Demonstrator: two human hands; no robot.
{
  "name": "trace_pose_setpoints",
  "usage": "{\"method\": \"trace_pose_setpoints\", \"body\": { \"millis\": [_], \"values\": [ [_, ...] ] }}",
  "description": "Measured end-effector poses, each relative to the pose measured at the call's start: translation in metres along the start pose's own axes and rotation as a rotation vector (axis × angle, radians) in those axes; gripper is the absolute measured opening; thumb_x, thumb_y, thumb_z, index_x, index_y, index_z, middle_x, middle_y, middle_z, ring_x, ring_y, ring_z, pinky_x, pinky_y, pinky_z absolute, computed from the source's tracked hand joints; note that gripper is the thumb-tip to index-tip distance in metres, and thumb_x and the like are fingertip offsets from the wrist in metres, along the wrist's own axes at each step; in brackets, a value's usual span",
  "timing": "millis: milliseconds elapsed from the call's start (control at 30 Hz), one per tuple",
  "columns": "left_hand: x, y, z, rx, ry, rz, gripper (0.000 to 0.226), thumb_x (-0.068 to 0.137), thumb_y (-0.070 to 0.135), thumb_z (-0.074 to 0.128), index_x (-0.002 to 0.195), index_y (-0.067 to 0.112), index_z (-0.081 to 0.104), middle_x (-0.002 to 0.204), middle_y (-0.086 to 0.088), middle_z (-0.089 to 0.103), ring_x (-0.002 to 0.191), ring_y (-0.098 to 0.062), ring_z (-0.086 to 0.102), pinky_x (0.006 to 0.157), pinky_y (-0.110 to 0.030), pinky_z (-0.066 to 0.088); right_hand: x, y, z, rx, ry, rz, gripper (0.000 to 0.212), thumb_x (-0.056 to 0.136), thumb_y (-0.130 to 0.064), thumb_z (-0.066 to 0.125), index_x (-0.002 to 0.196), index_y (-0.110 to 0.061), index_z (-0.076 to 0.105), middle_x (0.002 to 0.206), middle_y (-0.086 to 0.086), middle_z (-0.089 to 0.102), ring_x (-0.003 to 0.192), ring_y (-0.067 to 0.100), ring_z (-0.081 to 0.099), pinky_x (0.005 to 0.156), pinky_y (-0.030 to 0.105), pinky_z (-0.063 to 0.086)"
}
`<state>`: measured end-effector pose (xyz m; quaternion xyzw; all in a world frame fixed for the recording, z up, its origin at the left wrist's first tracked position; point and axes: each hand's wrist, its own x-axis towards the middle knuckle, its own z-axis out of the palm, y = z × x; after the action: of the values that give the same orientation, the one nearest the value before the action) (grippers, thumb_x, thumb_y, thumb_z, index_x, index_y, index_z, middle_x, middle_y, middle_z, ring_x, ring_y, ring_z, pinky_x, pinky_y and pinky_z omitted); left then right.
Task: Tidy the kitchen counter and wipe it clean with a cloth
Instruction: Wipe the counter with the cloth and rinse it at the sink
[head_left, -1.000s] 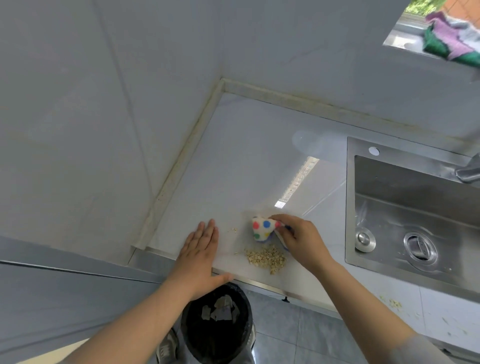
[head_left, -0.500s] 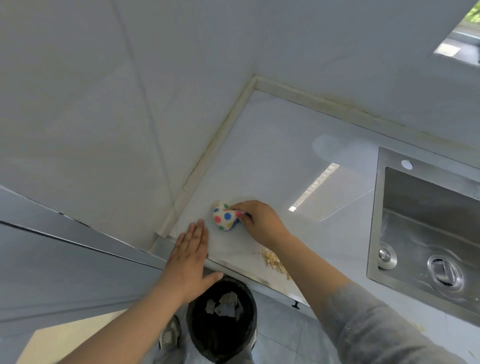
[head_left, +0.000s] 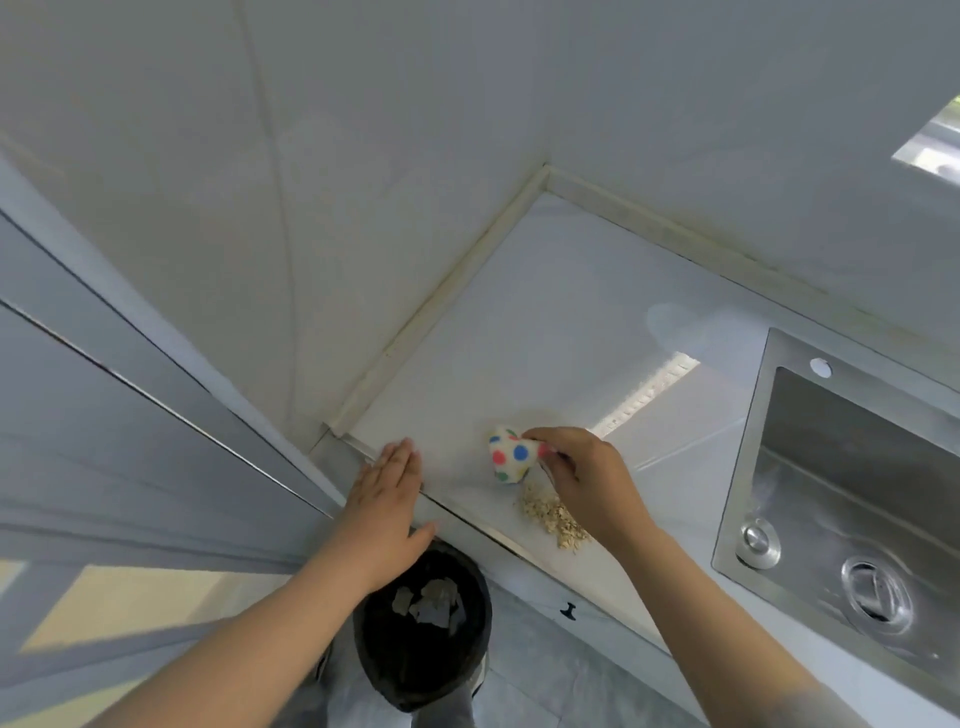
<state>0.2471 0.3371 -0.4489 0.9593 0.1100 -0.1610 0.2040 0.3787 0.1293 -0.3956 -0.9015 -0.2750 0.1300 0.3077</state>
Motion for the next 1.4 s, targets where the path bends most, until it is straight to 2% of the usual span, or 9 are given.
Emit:
{"method": "trace_pose_setpoints", "body": {
  "millis": [300, 433, 533, 667, 767, 967, 1100, 1267, 1400],
  "values": [
    [-0.055, -0.018, 0.010, -0.139, -0.013, 0.010, 0.079, 0.097, 0.045, 0.043, 0.153, 0.011, -0.001, 0.161, -0.002, -0.006, 0.148, -0.017, -0.004, 0.116, -0.024, -0.002, -0.071, -0.057, 0.018, 0.308, 0.195, 0.161, 0.025, 0.096, -0.013, 0.051, 0.109, -0.025, 0.069, 0.083, -0.015, 0.065, 0.070, 0.002, 0.057, 0.064, 0.014, 0.044],
    [-0.088, -0.045, 0.017, -0.143, -0.078, 0.029, 0.079, 0.096, 0.045, 0.047, 0.153, 0.010, 0.005, 0.161, -0.005, 0.002, 0.148, -0.020, 0.004, 0.119, -0.028, 0.005, -0.119, -0.088, 0.059, 0.406, 0.256, 0.277, 0.023, 0.097, -0.016, 0.051, 0.104, -0.032, 0.067, 0.083, -0.018, 0.067, 0.070, 0.005, 0.059, 0.060, 0.020, 0.048],
    [-0.115, -0.078, 0.031, -0.131, -0.156, 0.036, 0.079, 0.096, 0.045, 0.047, 0.154, 0.011, 0.006, 0.161, -0.006, 0.004, 0.147, -0.021, 0.007, 0.119, -0.030, 0.008, -0.155, -0.098, 0.106, 0.408, 0.257, 0.406, 0.022, 0.096, -0.015, 0.051, 0.106, -0.026, 0.068, 0.078, -0.012, 0.067, 0.062, 0.002, 0.055, 0.054, 0.014, 0.042],
    [-0.142, -0.115, 0.059, -0.128, -0.240, -0.015, 0.077, 0.096, 0.044, 0.047, 0.154, 0.011, 0.009, 0.161, -0.007, 0.008, 0.147, -0.022, 0.011, 0.119, -0.031, 0.012, -0.187, -0.092, 0.164, 0.396, 0.236, 0.542, 0.022, 0.095, -0.017, 0.054, 0.109, -0.022, 0.069, 0.087, -0.009, 0.070, 0.074, 0.002, 0.062, 0.062, 0.019, 0.049],
    [-0.152, -0.127, 0.078, -0.166, -0.280, -0.063, 0.075, 0.096, 0.042, 0.048, 0.153, 0.009, 0.013, 0.159, -0.008, 0.013, 0.145, -0.023, 0.016, 0.117, -0.030, 0.016, -0.199, -0.082, 0.192, 0.376, 0.188, 0.612, 0.020, 0.094, -0.021, 0.054, 0.107, -0.024, 0.069, 0.088, -0.010, 0.069, 0.080, 0.004, 0.063, 0.066, 0.021, 0.050],
    [-0.148, -0.139, 0.139, -0.255, -0.328, -0.154, 0.063, 0.096, 0.034, 0.050, 0.149, 0.012, 0.023, 0.152, -0.007, 0.027, 0.137, -0.022, 0.032, 0.106, -0.028, 0.029, -0.198, -0.038, 0.252, 0.344, 0.103, 0.682, 0.014, 0.095, -0.019, 0.052, 0.086, -0.026, 0.061, 0.063, -0.014, 0.052, 0.058, 0.000, 0.047, 0.054, 0.014, 0.034],
    [-0.130, -0.148, 0.208, -0.281, -0.364, -0.229, 0.056, 0.093, 0.031, 0.054, 0.141, 0.008, 0.035, 0.141, -0.012, 0.041, 0.125, -0.027, 0.043, 0.098, -0.030, 0.035, -0.198, 0.008, 0.306, 0.365, 0.043, 0.741, 0.017, 0.095, -0.017, 0.049, 0.095, -0.022, 0.065, 0.074, -0.012, 0.060, 0.069, 0.006, 0.056, 0.062, 0.020, 0.041],
    [-0.109, -0.159, 0.293, -0.343, -0.392, -0.320, 0.059, 0.095, 0.029, 0.053, 0.146, 0.009, 0.031, 0.146, -0.014, 0.039, 0.131, -0.029, 0.039, 0.102, -0.030, 0.032, -0.204, 0.065, 0.372, 0.312, 0.009, 0.771, 0.020, 0.096, -0.019, 0.048, 0.102, -0.019, 0.067, 0.078, -0.009, 0.061, 0.071, 0.004, 0.054, 0.058, 0.016, 0.039],
    [-0.093, -0.173, 0.356, -0.399, -0.405, -0.415, 0.061, 0.096, 0.031, 0.053, 0.145, 0.004, 0.031, 0.146, -0.017, 0.038, 0.133, -0.031, 0.038, 0.105, -0.032, 0.030, -0.211, 0.106, 0.421, 0.284, -0.023, 0.806, 0.024, 0.097, -0.018, 0.047, 0.110, -0.013, 0.066, 0.089, -0.001, 0.063, 0.079, 0.014, 0.058, 0.060, 0.014, 0.040]
  ]
}}
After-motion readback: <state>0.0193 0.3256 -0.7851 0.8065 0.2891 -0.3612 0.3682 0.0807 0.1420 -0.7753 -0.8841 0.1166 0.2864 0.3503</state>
